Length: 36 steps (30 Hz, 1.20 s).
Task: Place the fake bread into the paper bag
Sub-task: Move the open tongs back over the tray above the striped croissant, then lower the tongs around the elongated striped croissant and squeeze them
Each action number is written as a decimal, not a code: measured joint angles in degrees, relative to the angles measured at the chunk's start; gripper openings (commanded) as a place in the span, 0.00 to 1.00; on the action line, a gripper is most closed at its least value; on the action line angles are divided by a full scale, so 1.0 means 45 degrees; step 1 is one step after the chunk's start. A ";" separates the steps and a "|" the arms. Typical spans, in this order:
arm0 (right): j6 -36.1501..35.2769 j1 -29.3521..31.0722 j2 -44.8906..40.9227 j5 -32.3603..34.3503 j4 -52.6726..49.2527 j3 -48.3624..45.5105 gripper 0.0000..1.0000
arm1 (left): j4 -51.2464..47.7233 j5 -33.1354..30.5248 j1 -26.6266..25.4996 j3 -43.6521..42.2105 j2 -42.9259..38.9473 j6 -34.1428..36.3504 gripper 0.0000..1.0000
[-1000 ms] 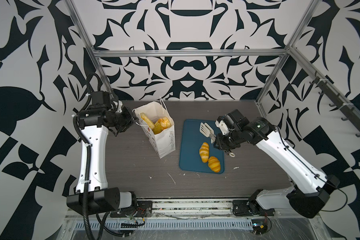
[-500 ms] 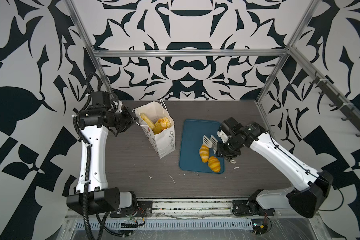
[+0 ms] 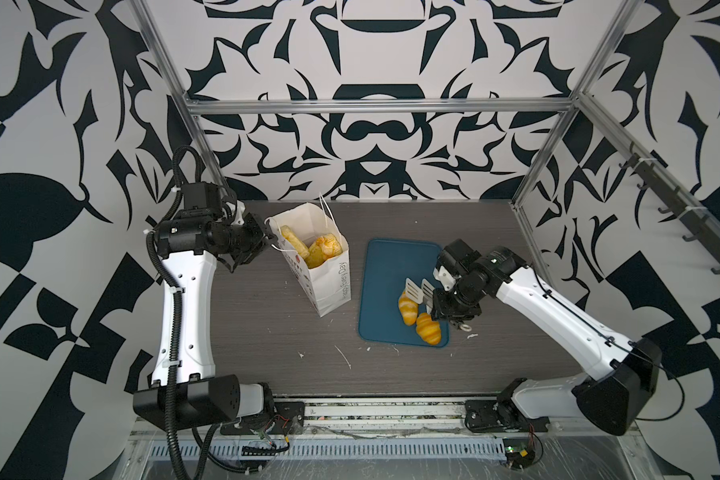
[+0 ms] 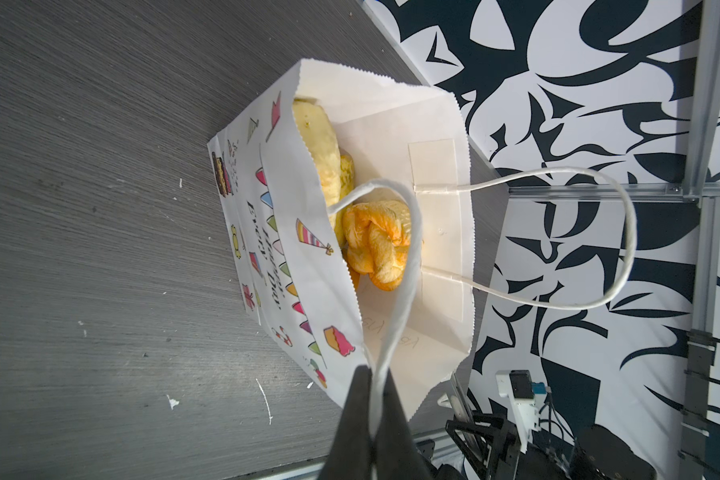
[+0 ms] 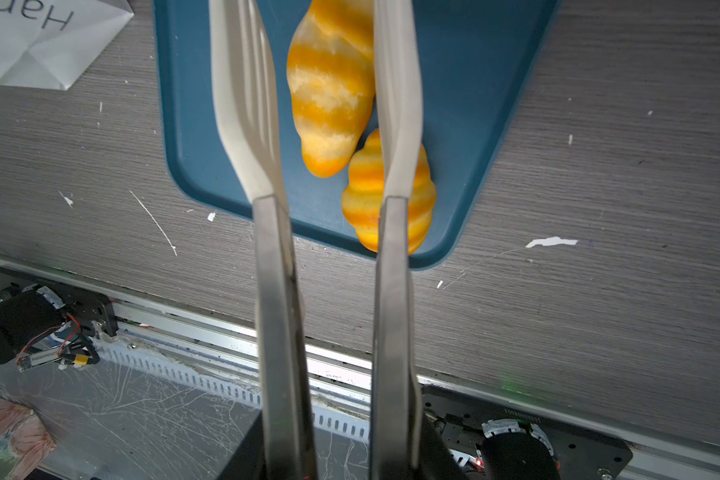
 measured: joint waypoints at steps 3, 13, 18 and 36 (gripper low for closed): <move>-0.0005 0.0000 0.0092 -0.0063 0.0097 -0.0141 0.44 | 0.0024 0.0000 0.0000 0.0005 0.0024 -0.0005 0.00; -0.0005 -0.0015 0.0330 -0.0301 0.0257 -0.0801 0.49 | 0.0092 0.0005 0.0000 0.0005 0.0053 -0.0005 0.00; 0.0000 -0.0015 0.0559 -0.0335 0.0330 -0.0986 0.50 | 0.0092 0.0000 0.0000 0.0005 0.0073 -0.0005 0.00; -0.0204 0.0010 0.1651 -0.0423 0.0758 -0.0758 0.49 | 0.0092 -0.0019 0.0000 0.0005 0.0078 0.0005 0.00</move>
